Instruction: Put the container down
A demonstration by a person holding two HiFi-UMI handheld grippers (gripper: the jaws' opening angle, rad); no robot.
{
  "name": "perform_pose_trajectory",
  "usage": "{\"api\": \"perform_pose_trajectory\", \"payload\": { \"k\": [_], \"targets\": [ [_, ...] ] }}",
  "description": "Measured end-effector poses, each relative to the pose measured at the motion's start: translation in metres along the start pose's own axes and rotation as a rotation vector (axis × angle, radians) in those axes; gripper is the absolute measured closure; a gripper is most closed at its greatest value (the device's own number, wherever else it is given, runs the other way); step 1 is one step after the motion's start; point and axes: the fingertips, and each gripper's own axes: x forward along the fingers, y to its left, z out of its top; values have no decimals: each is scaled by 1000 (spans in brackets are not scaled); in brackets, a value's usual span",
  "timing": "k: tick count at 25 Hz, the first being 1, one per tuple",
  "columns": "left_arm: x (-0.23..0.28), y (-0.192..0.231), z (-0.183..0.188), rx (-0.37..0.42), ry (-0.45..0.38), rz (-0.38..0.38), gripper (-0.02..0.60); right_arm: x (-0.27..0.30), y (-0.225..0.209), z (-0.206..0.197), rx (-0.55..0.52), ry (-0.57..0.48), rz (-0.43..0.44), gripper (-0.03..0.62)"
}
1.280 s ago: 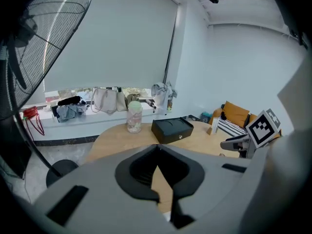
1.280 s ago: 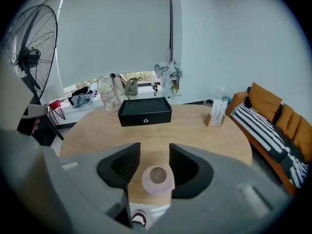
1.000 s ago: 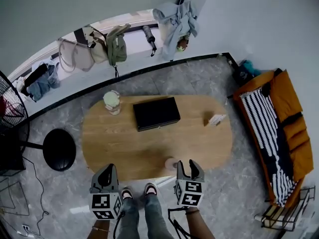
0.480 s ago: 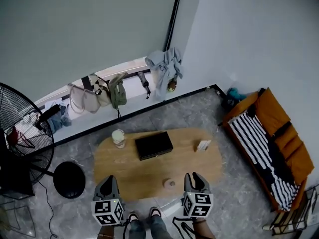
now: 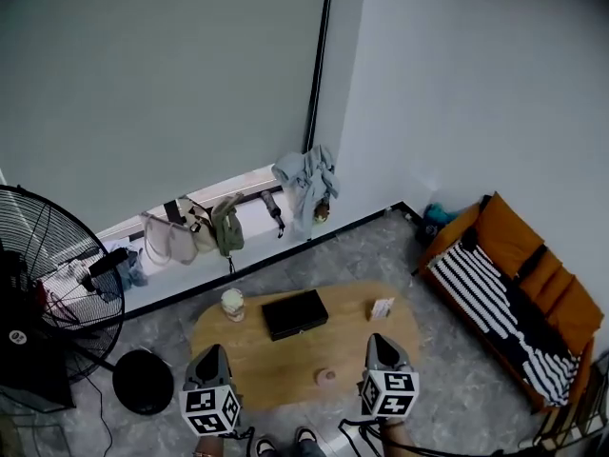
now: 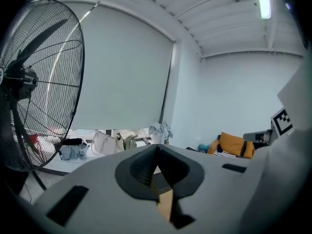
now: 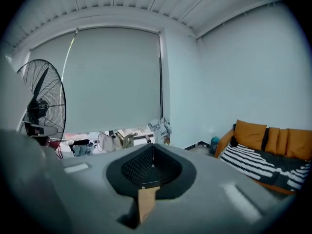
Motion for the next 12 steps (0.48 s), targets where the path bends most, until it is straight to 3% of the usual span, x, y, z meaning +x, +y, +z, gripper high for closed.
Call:
{"api": "perform_pose_trajectory", "payload": {
  "k": [12],
  "targets": [
    [-2,-16,11,14,-23,-7,584,-4,-6,24,-33,-27,7,586]
  ]
}}
